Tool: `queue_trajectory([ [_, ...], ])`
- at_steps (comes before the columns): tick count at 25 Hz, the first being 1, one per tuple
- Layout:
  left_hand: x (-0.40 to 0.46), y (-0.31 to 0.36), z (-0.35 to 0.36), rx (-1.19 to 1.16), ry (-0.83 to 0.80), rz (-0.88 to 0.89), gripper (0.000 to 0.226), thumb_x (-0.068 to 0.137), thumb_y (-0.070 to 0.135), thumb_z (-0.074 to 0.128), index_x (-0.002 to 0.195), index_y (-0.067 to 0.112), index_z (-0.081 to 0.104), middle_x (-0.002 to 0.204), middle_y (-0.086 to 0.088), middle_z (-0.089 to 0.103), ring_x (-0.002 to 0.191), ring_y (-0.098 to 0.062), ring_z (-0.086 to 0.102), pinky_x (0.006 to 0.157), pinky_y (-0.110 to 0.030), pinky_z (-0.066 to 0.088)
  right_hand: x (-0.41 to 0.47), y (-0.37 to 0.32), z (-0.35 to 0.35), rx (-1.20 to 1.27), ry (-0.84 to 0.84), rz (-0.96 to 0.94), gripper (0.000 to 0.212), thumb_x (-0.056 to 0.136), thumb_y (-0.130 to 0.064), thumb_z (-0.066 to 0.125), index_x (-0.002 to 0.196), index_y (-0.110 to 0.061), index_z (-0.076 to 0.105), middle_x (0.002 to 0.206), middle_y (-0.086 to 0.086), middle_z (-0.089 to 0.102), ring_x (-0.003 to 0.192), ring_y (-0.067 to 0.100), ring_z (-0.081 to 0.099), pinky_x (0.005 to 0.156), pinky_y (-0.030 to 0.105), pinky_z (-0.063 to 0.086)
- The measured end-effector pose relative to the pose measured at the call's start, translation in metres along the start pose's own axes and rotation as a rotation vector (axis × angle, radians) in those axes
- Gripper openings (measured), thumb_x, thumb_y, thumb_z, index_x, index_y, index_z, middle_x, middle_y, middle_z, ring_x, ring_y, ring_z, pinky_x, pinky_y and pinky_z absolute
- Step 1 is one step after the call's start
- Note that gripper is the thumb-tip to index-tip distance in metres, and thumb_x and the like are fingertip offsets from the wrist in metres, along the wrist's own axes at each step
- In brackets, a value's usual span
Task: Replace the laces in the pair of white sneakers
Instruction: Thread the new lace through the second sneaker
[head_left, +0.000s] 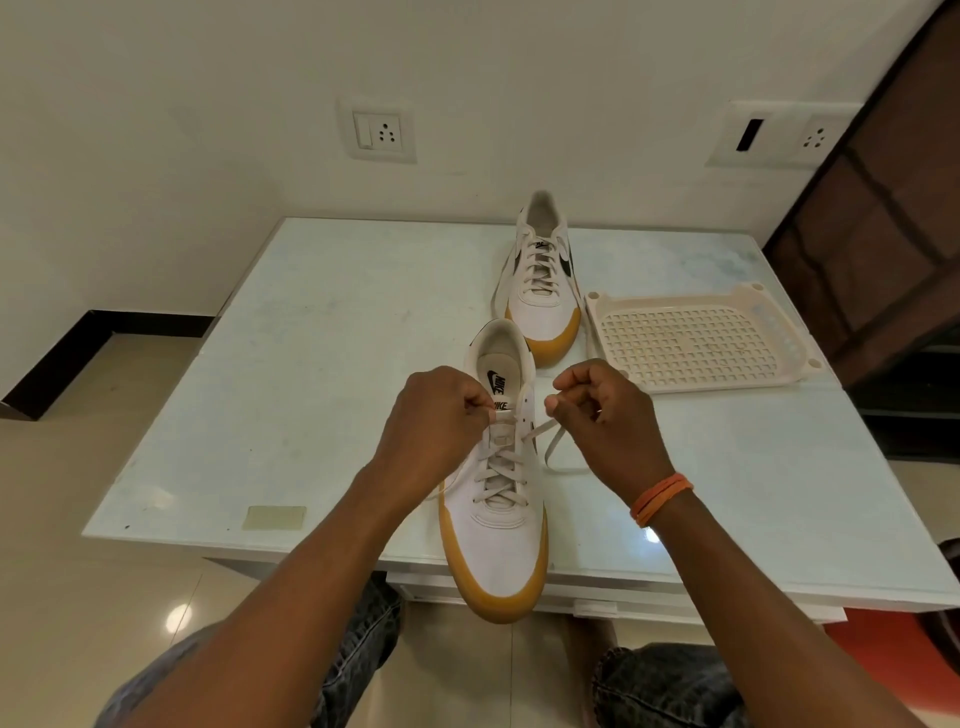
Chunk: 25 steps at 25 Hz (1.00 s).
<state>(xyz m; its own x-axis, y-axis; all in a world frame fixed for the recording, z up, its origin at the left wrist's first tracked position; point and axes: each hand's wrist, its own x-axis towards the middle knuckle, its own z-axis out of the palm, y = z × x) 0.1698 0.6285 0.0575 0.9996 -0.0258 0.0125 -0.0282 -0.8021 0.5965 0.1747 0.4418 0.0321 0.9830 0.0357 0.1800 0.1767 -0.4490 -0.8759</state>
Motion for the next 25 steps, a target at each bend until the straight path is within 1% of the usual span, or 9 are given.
queue_trajectory([
  [3, -0.001, -0.003, 0.015, 0.280, 0.138, 0.150, 0.016, 0.090, 0.026, 0.066, 0.101, 0.021, 0.076, 0.104, 0.000, 0.053, 0.100, -0.017, 0.046, 0.075, -0.024, 0.042, 0.001, 0.010, 0.000, -0.087, 0.003, 0.053, 0.012, 0.085, -0.011, 0.069, 0.094, -0.017, 0.065, 0.089, -0.007, 0.066, 0.083, 0.009, 0.061, 0.066, 0.006, 0.042],
  [5, 0.000, -0.001, 0.023, 0.427, 0.165, 0.201, 0.018, 0.091, 0.025, 0.065, 0.105, 0.020, 0.074, 0.109, -0.002, 0.052, 0.101, -0.021, 0.042, 0.076, -0.031, 0.039, -0.003, 0.014, 0.006, -0.170, -0.055, 0.031, 0.014, 0.086, -0.014, 0.070, 0.099, -0.016, 0.067, 0.096, -0.005, 0.066, 0.089, 0.009, 0.058, 0.075, 0.010, 0.042],
  [8, -0.001, 0.003, 0.027, 0.544, 0.224, 0.295, 0.013, 0.078, 0.019, 0.078, 0.089, 0.012, 0.075, 0.101, -0.005, 0.060, 0.091, -0.023, 0.049, 0.068, -0.033, 0.041, -0.006, 0.014, 0.011, -0.222, -0.109, 0.012, 0.019, 0.087, -0.017, 0.069, 0.106, -0.015, 0.068, 0.106, -0.001, 0.068, 0.097, 0.012, 0.057, 0.089, 0.026, 0.045],
  [10, -0.001, 0.002, 0.029, 0.497, 0.223, 0.324, 0.013, 0.076, 0.020, 0.081, 0.086, 0.013, 0.076, 0.101, -0.006, 0.061, 0.091, -0.024, 0.051, 0.069, -0.032, 0.041, -0.006, 0.014, 0.014, -0.263, -0.136, -0.017, 0.021, 0.089, -0.015, 0.066, 0.110, -0.016, 0.069, 0.111, 0.001, 0.068, 0.102, 0.017, 0.059, 0.093, 0.030, 0.046],
  [13, 0.004, -0.003, 0.029, 0.213, 0.135, 0.139, 0.015, 0.089, 0.023, 0.067, 0.099, 0.018, 0.077, 0.104, 0.000, 0.050, 0.100, -0.018, 0.040, 0.079, -0.027, 0.034, -0.006, 0.014, 0.013, -0.256, -0.149, -0.015, 0.022, 0.091, -0.012, 0.063, 0.112, -0.016, 0.070, 0.111, 0.001, 0.070, 0.104, 0.017, 0.062, 0.096, 0.033, 0.048],
  [15, 0.008, -0.008, 0.030, 0.051, 0.137, 0.030, 0.014, 0.089, 0.022, 0.068, 0.098, 0.019, 0.078, 0.097, 0.006, 0.043, 0.098, -0.014, 0.037, 0.080, -0.028, 0.035, -0.006, 0.014, 0.012, -0.245, -0.163, 0.011, 0.021, 0.091, -0.013, 0.063, 0.111, -0.016, 0.071, 0.110, 0.000, 0.071, 0.102, 0.014, 0.063, 0.095, 0.031, 0.049],
  [17, 0.013, -0.010, 0.028, -0.024, 0.104, -0.025, 0.014, 0.087, 0.025, 0.071, 0.098, 0.019, 0.078, 0.095, 0.006, 0.042, 0.100, -0.015, 0.039, 0.081, -0.027, 0.036, -0.007, 0.015, 0.011, -0.250, -0.167, 0.030, 0.021, 0.091, -0.014, 0.064, 0.110, -0.017, 0.071, 0.110, -0.002, 0.071, 0.102, 0.012, 0.063, 0.095, 0.028, 0.049],
  [21, 0.016, -0.010, 0.025, -0.025, -0.009, -0.042, 0.016, 0.086, 0.030, 0.071, 0.099, 0.024, 0.078, 0.098, 0.005, 0.043, 0.106, -0.018, 0.039, 0.087, -0.032, 0.038, -0.006, 0.014, 0.011, -0.204, -0.156, 0.061, 0.020, 0.090, -0.013, 0.065, 0.109, -0.015, 0.071, 0.109, 0.000, 0.071, 0.101, 0.012, 0.063, 0.090, 0.016, 0.044],
  [25, 0.013, -0.006, 0.026, 0.136, -0.035, 0.027, 0.017, 0.089, 0.032, 0.068, 0.103, 0.028, 0.076, 0.100, 0.009, 0.039, 0.101, -0.014, 0.034, 0.084, -0.031, 0.033, -0.007, 0.013, 0.010, -0.180, -0.142, 0.072, 0.020, 0.089, -0.012, 0.066, 0.108, -0.015, 0.072, 0.108, 0.000, 0.071, 0.101, 0.011, 0.063, 0.084, 0.008, 0.039],
])
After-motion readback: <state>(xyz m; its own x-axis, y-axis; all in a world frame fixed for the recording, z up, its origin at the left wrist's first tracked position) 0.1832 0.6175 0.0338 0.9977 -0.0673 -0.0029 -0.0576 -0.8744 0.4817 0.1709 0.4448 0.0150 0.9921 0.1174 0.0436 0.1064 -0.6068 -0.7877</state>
